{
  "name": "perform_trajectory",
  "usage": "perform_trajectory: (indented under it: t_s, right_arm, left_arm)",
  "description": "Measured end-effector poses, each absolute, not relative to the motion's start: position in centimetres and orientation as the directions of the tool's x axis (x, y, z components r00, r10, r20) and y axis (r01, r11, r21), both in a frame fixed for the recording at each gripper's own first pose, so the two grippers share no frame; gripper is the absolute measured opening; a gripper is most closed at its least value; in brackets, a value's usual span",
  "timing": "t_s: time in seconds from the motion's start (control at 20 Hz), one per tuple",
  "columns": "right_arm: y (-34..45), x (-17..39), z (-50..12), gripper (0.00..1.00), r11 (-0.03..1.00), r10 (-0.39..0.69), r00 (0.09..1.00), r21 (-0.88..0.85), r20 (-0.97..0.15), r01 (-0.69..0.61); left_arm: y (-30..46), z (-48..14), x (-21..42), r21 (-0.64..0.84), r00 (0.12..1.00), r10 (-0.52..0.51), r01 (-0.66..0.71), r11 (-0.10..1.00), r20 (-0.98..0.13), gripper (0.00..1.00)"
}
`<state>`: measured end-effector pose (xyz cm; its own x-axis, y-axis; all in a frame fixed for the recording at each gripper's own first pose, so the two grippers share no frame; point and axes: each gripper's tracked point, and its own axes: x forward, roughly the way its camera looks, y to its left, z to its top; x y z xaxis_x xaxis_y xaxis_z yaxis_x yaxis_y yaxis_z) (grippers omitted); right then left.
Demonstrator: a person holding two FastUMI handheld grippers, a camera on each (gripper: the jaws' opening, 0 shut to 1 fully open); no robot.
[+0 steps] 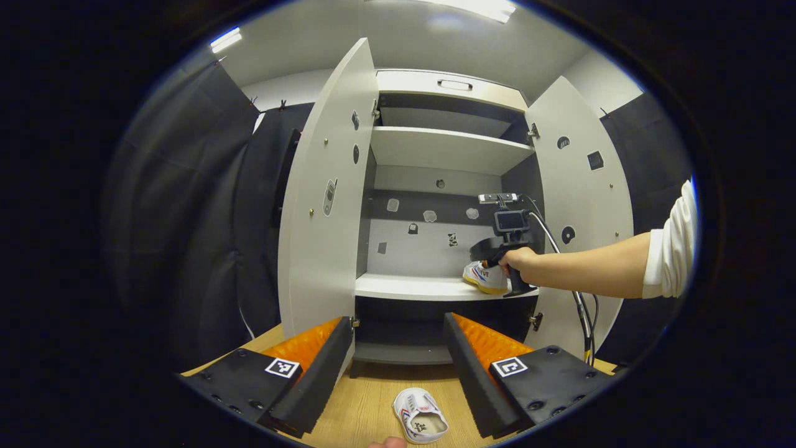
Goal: Grab one shoe with the right hand and put it into the shoe cabinet, grab the other shoe with the left hand and put it into the shoe cabinet; then close the right door with the right hand and the left door with the left hand.
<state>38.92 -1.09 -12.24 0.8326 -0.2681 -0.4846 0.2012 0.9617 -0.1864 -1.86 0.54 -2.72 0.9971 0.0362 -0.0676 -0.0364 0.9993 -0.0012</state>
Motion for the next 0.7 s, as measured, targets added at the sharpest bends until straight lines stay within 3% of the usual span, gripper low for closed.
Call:
perform_trajectory:
  t_s: [0.15,0.65,0.7]
  right_arm:
    - [-0.5,39.1,-12.3,0.04,0.968,-0.249,0.834,-0.159,-0.493,0.195]
    - [0.4,36.1,-9.3,0.31,0.980,-0.162,0.864,-0.179,-0.477,0.085]
    - [0.5,35.6,-8.3,0.46,0.980,-0.152,0.876,-0.184,-0.458,0.073]
  left_arm:
    - [0.5,-3.2,-1.6,-0.009,0.996,0.033,-0.034,0.999,-0.080,0.96]
    - [0.0,-3.3,-1.1,-0.033,0.998,0.009,-0.012,0.999,-0.068,0.96]
    - [-0.1,-3.2,-1.1,-0.034,0.998,0.007,-0.009,0.999,-0.065,0.96]
